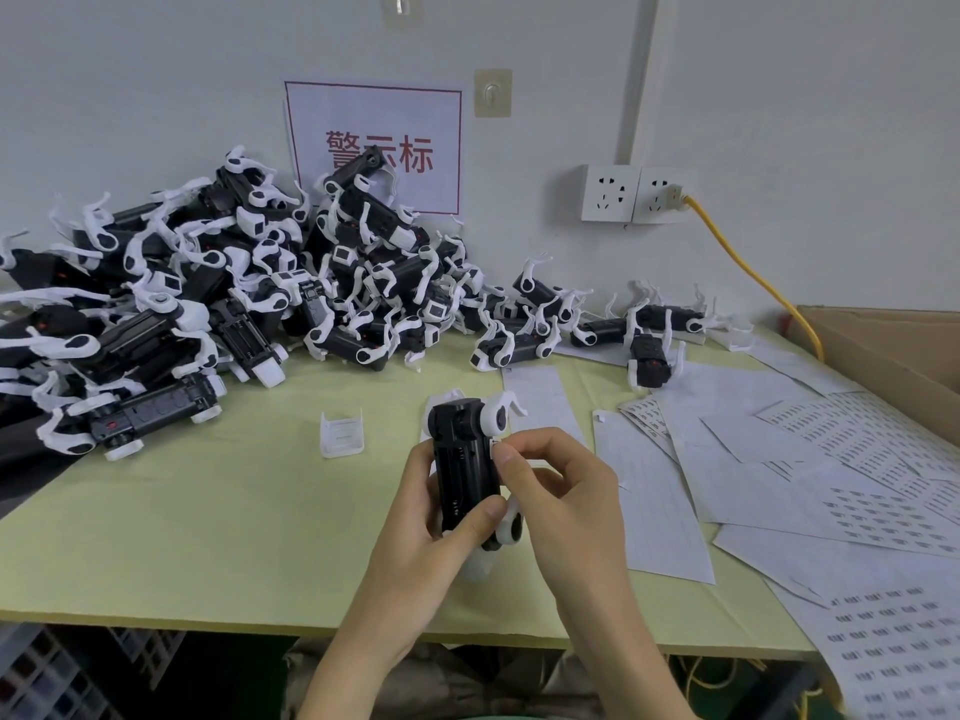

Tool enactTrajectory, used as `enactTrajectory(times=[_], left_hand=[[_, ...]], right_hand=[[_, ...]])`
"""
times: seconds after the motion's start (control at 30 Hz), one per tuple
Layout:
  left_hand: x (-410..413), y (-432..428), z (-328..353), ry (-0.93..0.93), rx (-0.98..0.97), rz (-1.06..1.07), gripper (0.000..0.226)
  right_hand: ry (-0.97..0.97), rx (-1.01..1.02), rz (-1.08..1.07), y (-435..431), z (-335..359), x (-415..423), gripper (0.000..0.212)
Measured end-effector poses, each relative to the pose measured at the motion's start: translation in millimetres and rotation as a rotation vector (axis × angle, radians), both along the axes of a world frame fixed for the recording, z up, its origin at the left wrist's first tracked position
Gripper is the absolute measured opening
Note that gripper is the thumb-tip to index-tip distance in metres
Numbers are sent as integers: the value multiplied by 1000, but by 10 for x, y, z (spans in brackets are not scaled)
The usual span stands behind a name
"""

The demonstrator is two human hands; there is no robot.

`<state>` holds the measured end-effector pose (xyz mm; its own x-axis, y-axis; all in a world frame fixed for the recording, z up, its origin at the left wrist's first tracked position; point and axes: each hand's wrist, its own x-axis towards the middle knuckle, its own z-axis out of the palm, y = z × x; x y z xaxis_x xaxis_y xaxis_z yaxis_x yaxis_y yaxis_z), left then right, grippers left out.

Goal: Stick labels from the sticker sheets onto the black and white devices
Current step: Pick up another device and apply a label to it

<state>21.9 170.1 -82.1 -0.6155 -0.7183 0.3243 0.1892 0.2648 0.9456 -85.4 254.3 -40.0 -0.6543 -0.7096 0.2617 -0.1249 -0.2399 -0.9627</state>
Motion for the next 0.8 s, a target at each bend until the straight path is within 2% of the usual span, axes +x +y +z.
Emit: enactTrajectory(times=[0.5,0.63,0.8], left_hand=[[7,17,18,17,-20,-14,55],[37,25,43,11,-25,-50,53],[56,54,93,56,16,-93,50]], right_hand=[[17,4,-25,-2,-9,-10,18],[-83,23,26,19,37,-71,14],[-169,123,111,24,49,-146,32]])
